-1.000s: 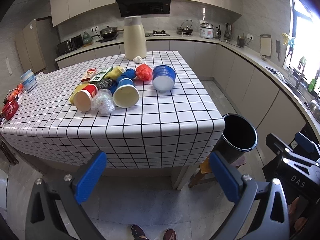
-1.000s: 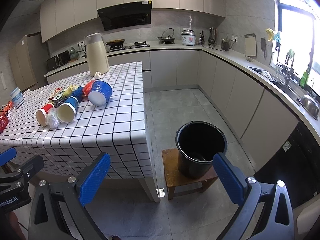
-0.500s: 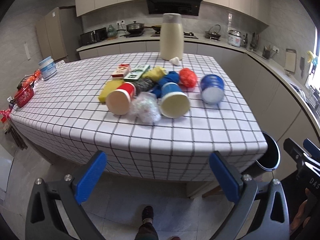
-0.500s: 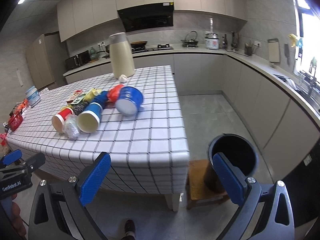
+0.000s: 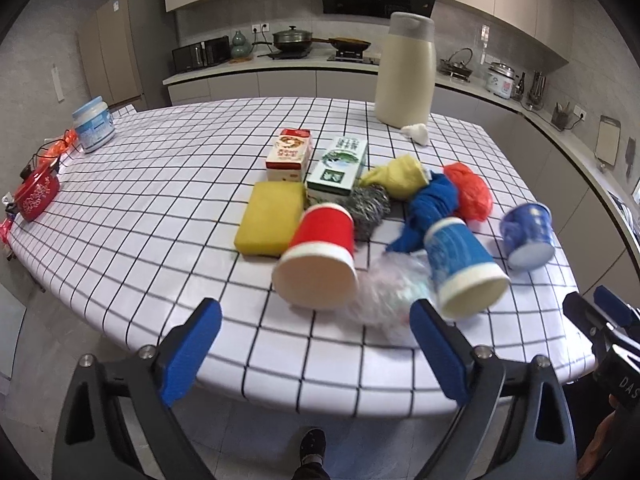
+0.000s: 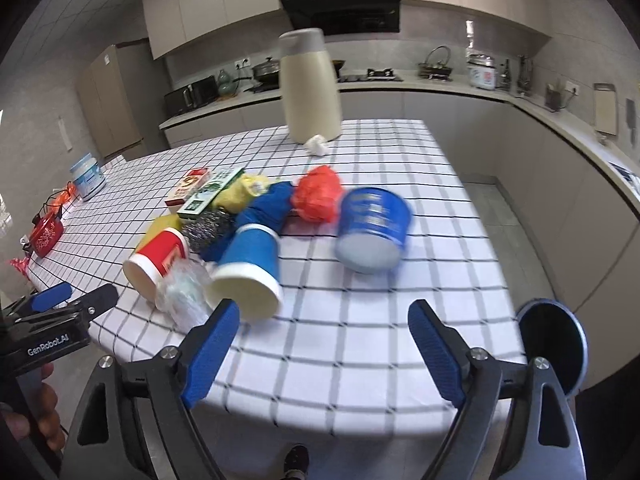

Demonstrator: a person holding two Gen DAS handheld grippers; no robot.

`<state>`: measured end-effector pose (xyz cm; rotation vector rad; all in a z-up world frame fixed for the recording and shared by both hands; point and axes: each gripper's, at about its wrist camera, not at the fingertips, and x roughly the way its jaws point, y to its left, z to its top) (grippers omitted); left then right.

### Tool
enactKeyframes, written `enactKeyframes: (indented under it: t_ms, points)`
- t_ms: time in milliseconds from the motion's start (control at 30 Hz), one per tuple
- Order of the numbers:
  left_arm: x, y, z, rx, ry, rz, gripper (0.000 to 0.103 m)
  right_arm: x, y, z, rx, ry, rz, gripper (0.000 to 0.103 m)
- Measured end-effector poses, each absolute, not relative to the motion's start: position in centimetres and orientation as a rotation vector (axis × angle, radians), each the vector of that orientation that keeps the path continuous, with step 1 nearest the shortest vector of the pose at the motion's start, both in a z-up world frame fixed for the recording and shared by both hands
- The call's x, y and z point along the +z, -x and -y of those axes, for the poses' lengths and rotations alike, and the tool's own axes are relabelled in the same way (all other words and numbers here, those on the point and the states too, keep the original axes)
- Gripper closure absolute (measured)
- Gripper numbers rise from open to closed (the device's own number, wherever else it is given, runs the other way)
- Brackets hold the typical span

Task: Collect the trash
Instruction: 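Grasp the red paper cup with the left tool while the right tool grasps the blue paper cup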

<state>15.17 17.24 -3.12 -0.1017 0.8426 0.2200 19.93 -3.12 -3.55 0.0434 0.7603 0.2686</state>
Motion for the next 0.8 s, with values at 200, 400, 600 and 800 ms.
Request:
enactKeyframes:
  t_ms: [200,400,600,800]
  points:
    - [-4.1,-18.8,-18.9,0.169,0.091,-0.874,0.012,-4.0,-23.6,-0.6,0.276,-0.045,-0.789,0.017]
    - [-5.5,-21.3,-19.5,0.103,0.076,-0.926,0.022,-5.4,-26.7,-2.7,0.264,-0.047,-0.838,0.024]
    - [-7.0,-22.5,-19.5,0.053,0.075,-0.988,0.033,-7.1,-28.4,-3.9,0.284,-0.059,-0.895,0.030]
    - [-7.5,-22.6,-19.6,0.025,0.094,-1.001,0.038,-8.4,-29.2,-4.4,0.304,-0.072,-0.942,0.030]
